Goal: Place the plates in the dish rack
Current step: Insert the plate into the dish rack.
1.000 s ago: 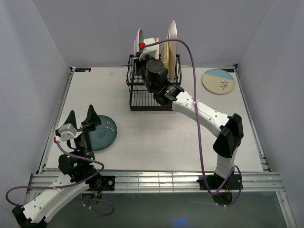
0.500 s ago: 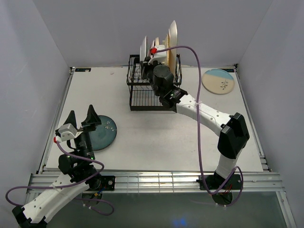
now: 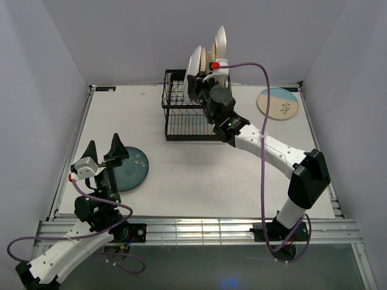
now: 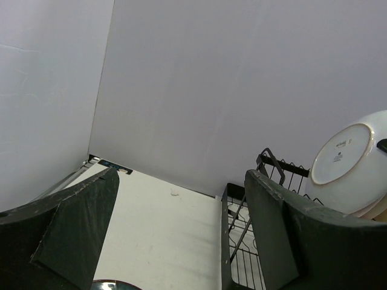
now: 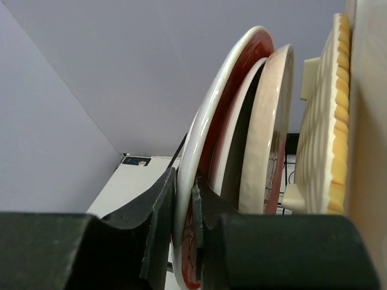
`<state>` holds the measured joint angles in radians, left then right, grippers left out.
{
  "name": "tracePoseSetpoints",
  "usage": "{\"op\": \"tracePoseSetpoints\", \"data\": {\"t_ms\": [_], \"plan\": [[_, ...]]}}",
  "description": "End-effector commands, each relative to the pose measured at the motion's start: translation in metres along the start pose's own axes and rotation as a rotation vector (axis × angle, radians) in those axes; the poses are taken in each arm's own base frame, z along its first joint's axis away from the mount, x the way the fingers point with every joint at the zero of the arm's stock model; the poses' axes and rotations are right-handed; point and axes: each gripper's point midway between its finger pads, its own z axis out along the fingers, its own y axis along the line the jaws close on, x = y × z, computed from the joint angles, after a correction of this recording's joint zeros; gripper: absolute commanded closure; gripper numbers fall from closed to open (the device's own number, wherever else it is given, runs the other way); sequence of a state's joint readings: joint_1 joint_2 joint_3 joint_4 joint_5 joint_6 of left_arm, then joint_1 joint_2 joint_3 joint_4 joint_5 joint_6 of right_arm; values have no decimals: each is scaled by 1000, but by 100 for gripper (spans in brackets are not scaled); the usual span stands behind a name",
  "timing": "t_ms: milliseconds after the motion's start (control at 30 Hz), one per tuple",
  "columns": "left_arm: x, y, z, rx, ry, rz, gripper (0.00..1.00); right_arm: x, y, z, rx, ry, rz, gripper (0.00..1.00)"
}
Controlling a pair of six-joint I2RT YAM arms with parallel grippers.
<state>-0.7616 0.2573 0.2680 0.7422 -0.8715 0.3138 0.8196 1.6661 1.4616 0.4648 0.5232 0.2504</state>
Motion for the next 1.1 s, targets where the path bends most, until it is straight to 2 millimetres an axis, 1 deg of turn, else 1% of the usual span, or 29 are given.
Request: {"op": "tracePoseSetpoints", "data": {"t_ms": [0, 233, 300, 333, 600, 733, 767, 900, 1067], "plan": [[5, -2, 0, 10, 3, 19, 5, -112, -8, -15, 34, -299, 113, 79], [5, -2, 0, 11, 2, 16, 5, -104, -9, -10, 45, -281, 104, 77], [4, -2, 0, 11, 1, 17, 5, -99, -8, -8, 42, -269, 95, 75], [4, -2, 0, 11, 1, 17, 5, -100, -6, -6, 40, -263, 92, 75], [4, -3, 0, 12, 2, 18, 5, -93, 6, 5, -11, -234, 36, 85], [5, -3, 0, 14, 2, 17, 5, -91, 6, 7, -5, -224, 28, 85], [5, -3, 0, 15, 3, 20, 5, -90, 6, 8, -4, -223, 27, 84], [5, -3, 0, 15, 3, 19, 5, -90, 7, 7, -9, -222, 22, 72], [6, -4, 0, 17, 5, 22, 5, -88, 12, 11, -27, -193, -12, 70]]}}
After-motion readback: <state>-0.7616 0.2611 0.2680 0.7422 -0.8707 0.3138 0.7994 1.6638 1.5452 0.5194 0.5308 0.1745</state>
